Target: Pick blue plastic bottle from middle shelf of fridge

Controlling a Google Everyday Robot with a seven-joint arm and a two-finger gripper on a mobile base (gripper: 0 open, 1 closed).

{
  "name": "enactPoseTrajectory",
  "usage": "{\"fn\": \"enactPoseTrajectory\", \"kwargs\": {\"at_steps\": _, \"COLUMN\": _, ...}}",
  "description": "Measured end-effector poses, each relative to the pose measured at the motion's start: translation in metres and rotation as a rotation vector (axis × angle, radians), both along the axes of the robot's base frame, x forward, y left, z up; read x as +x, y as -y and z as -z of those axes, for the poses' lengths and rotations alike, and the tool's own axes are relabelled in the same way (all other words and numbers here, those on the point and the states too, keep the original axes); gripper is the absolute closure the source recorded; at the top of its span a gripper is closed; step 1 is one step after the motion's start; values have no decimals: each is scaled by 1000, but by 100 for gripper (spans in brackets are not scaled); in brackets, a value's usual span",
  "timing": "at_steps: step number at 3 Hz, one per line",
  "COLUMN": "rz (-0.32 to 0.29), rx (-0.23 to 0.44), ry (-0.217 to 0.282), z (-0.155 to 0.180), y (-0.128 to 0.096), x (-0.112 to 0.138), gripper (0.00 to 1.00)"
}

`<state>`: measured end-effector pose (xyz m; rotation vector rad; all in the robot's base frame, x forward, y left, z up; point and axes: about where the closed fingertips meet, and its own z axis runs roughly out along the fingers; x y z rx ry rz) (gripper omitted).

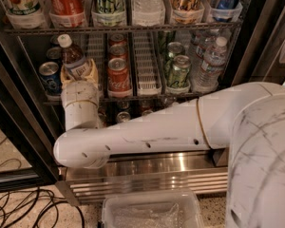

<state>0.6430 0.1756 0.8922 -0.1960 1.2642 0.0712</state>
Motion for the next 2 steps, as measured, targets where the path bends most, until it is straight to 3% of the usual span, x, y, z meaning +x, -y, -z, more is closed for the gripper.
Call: {"fn": "enactPoseTrajectory", "kwargs": {"at_steps": 2, "rz": 7, "rx": -30, "ry": 62, "z": -7, "y": 3, "x": -17, "gripper": 100}}
